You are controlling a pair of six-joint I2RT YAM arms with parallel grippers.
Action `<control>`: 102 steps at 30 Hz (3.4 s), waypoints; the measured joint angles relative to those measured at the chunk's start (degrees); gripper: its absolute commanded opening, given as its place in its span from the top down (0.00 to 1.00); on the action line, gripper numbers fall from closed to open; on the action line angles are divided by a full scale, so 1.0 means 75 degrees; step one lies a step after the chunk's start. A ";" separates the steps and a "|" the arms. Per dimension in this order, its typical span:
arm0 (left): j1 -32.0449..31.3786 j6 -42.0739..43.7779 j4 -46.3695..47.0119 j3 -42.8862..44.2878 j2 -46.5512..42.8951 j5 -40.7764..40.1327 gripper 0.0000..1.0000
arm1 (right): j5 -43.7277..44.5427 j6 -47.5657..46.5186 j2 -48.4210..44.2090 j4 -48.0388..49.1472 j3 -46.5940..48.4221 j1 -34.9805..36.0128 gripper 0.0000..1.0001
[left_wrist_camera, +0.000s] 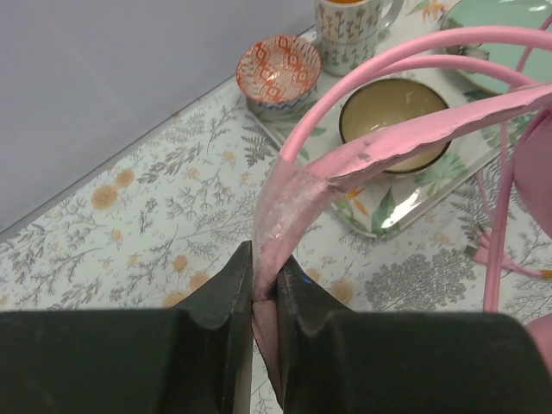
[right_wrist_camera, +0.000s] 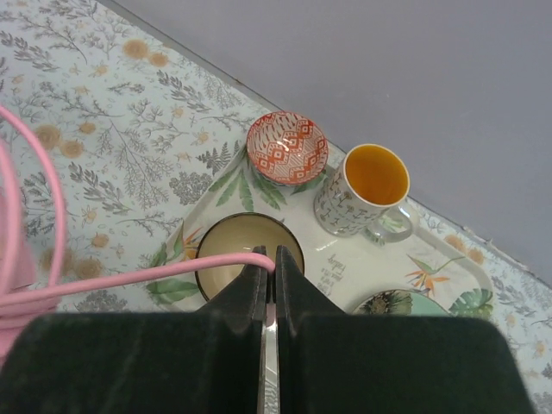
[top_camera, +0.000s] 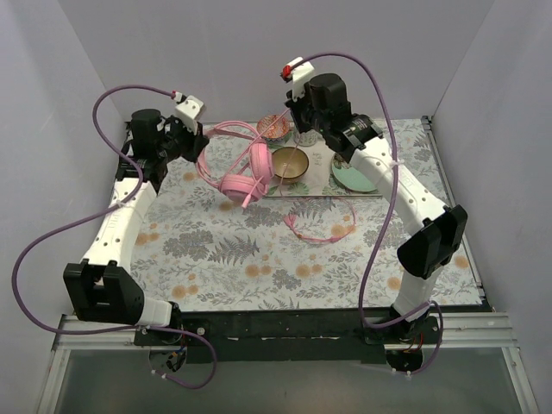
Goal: Wrap the headphones
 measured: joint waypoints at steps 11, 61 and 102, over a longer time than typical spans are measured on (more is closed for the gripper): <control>0.0012 -0.1081 -0.1702 0.1489 -0.0009 0.1131 1.00 | -0.1979 0.0597 -0.0868 0.2317 -0.3045 -0.0565 0.86; 0.2463 -0.8466 -0.0973 0.6473 0.2031 0.1533 1.00 | -0.3366 0.2358 0.1792 0.4876 -0.4809 0.1530 0.99; -0.0460 0.0784 0.3908 -0.0825 0.0047 -0.4543 1.00 | 0.3060 -0.0545 -0.0274 -0.3395 0.0842 0.3086 0.99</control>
